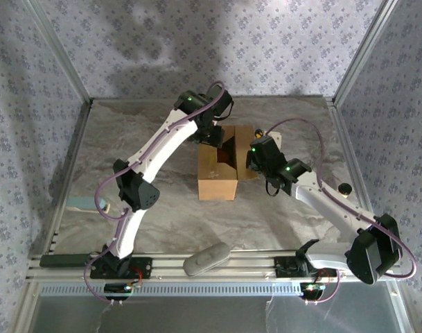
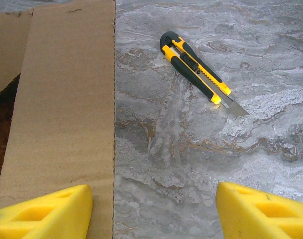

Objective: Unpack the express box

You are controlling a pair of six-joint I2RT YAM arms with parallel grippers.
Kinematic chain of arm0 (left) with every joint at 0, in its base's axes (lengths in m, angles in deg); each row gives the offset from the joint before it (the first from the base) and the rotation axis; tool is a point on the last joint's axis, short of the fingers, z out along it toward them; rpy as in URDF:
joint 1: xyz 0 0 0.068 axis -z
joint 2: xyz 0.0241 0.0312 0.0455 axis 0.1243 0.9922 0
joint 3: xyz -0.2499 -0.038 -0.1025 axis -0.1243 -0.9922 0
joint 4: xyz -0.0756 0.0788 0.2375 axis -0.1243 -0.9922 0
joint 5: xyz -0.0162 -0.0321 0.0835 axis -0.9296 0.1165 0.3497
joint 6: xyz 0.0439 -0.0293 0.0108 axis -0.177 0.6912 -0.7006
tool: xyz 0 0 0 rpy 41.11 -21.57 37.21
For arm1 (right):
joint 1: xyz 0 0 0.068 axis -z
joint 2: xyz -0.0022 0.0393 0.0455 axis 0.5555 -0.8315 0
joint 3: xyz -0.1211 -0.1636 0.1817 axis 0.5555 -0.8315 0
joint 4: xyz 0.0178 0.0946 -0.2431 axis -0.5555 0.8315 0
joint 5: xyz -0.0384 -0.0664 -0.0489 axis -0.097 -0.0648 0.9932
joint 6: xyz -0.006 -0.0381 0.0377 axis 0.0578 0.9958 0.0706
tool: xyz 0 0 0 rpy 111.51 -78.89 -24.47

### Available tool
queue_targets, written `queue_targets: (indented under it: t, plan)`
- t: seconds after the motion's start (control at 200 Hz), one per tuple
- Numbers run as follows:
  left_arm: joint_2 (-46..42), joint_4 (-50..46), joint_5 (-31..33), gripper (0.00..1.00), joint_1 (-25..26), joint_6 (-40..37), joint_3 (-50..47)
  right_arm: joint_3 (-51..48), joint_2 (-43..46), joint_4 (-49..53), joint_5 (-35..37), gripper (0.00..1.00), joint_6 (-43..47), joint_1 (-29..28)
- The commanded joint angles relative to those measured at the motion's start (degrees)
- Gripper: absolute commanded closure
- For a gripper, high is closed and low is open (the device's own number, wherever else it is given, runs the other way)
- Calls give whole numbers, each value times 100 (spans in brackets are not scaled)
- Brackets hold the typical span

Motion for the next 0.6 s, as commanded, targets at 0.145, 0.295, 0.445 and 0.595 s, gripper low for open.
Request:
queue_targets:
  t: [0.145,0.295,0.445,0.595]
  plan:
    - [245,18,-116,39,120,-5,195,63,-17,52,129,32,-144,-102]
    - [306,80,-169,39,130,-27,191,64,-28,51,130,32,-155,-134]
    - [349,3,-17,39,135,-53,171,90,-20,102,165,32,-178,-155]
    - [326,-190,393,40,130,-97,82,127,-28,151,231,32,-159,-156]
